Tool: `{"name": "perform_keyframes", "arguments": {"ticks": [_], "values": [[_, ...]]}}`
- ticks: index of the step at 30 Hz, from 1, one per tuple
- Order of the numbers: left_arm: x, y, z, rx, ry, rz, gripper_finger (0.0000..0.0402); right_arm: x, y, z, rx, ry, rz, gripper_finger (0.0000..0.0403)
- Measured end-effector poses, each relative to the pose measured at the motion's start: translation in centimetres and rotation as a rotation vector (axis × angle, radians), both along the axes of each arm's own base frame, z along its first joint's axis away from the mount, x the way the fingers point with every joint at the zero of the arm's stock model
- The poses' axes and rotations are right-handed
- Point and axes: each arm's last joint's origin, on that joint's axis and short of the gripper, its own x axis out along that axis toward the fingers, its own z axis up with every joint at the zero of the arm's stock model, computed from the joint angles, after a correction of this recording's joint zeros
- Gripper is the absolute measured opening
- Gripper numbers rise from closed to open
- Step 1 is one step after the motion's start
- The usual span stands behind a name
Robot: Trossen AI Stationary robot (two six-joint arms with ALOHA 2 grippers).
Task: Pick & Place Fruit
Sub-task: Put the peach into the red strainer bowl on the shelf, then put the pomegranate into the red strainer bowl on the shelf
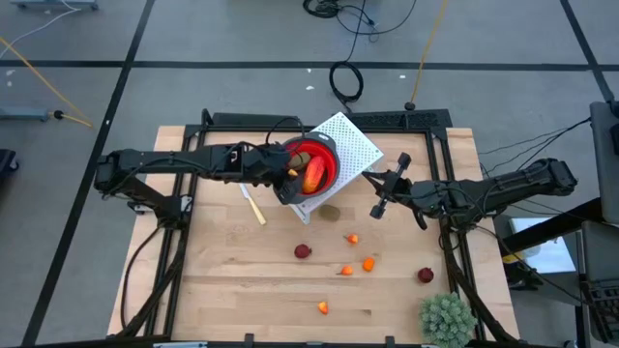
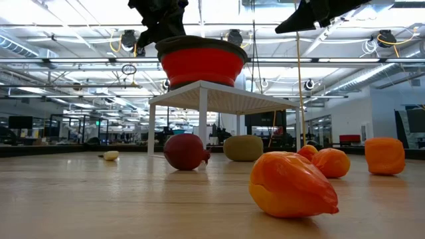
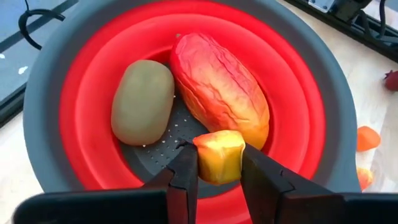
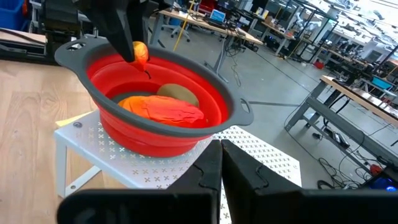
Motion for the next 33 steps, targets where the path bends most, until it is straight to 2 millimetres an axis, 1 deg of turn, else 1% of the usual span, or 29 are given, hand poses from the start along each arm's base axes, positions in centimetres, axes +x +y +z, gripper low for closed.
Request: {"name": "perform_keyframes", "arguments": {"ticks": [10, 13, 16, 20, 23, 27, 33], "values": [[0.0, 0.0, 0.0, 0.028, 0.009, -0.003, 0.0178, 0.0, 0.0, 0.0, 0.000, -0.001, 0.000, 0.0002], [0.0, 0.0, 0.0, 0.028, 0.009, -0.003, 0.0189, 0.0, 0.0, 0.0, 0.000, -0.001, 0.000, 0.0002], [-0.4, 0.1, 0.7, 0.028, -0.012, 0.005, 0.0187, 0.0, 0.0, 0.0, 0.000, -0.001, 0.000, 0.0002], [-1.1, -0.3, 3.3, 0.042, -0.101, 0.000, 0.0167, 0.0, 0.1, 0.0, 0.001, -0.001, 0.003, 0.0002], [-1.8, -1.0, 5.1, 0.063, -0.161, -0.034, 0.0142, 0.0, 0.1, 0.0, 0.001, 0.000, 0.007, 0.0002], [-2.9, -2.0, 6.5, 0.088, -0.211, -0.090, 0.0100, 0.1, 0.2, 0.0, 0.016, 0.002, 0.061, 0.0002], [-4.0, -3.5, 7.4, 0.106, -0.243, -0.113, 0.0022, 0.2, 0.5, -0.1, 0.041, 0.010, 0.159, 0.0002]]}}
